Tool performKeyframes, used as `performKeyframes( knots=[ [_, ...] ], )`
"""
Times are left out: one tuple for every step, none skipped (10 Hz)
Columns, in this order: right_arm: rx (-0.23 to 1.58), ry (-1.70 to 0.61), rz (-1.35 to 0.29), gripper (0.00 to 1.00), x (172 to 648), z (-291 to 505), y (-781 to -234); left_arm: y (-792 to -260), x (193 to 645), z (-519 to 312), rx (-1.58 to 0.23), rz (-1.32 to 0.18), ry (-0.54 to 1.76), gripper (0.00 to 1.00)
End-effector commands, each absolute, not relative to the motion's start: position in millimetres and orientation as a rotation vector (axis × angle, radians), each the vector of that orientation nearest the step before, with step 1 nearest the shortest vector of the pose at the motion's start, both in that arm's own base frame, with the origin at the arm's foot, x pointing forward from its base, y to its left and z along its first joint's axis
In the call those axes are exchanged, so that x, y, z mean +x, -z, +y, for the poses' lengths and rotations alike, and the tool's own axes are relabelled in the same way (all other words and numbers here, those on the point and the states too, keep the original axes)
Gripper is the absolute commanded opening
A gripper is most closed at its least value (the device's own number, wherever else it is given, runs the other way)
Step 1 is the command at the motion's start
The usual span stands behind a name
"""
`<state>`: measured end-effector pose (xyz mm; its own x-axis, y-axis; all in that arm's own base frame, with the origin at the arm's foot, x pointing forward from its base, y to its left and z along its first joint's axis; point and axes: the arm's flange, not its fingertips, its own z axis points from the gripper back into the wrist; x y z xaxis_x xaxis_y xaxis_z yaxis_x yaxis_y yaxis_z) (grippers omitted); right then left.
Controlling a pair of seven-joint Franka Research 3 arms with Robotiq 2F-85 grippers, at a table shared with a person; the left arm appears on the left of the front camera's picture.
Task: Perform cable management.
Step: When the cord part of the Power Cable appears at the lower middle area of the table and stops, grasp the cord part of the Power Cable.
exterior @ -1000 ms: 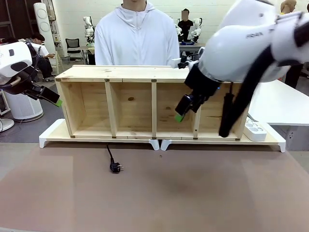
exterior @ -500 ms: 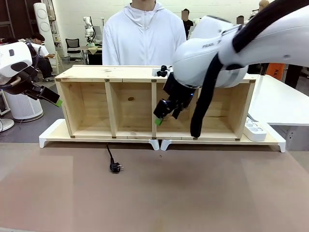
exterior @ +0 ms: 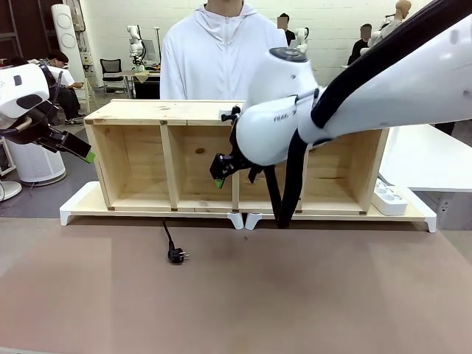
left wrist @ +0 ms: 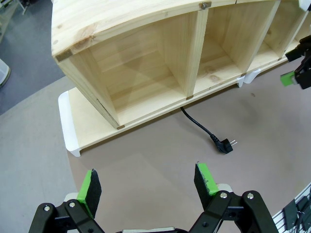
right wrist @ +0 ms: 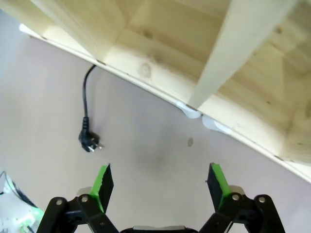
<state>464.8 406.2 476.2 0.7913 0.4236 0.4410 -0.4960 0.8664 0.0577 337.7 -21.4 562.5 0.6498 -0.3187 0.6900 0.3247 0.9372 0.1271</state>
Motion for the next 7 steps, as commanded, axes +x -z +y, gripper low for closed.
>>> performKeyframes(
  knots=[
    [0.128, -0.490, -0.405, 1.00, 474, 444, -466, -562, 338, -21, -0.017, -0.778, 0.348, 1.00],
    [0.127, -0.488, -0.397, 1.00, 477, 455, -458, -562, 338, -21, -0.017, -0.778, 0.348, 1.00],
    [0.123, -0.496, -0.388, 1.00, 477, 467, -448, -562, 338, -21, -0.017, -0.778, 0.348, 1.00],
    [0.123, -0.506, -0.382, 1.00, 478, 476, -441, -562, 338, -21, -0.017, -0.778, 0.348, 1.00],
    [0.133, -0.519, -0.371, 1.00, 481, 486, -434, -562, 338, -21, -0.017, -0.778, 0.348, 1.00],
    [0.146, -0.537, -0.368, 1.00, 483, 496, -428, -562, 338, -21, -0.017, -0.778, 0.348, 1.00],
    [0.172, -0.549, -0.358, 1.00, 483, 507, -419, -562, 338, -21, -0.017, -0.778, 0.348, 1.00]
  ],
)
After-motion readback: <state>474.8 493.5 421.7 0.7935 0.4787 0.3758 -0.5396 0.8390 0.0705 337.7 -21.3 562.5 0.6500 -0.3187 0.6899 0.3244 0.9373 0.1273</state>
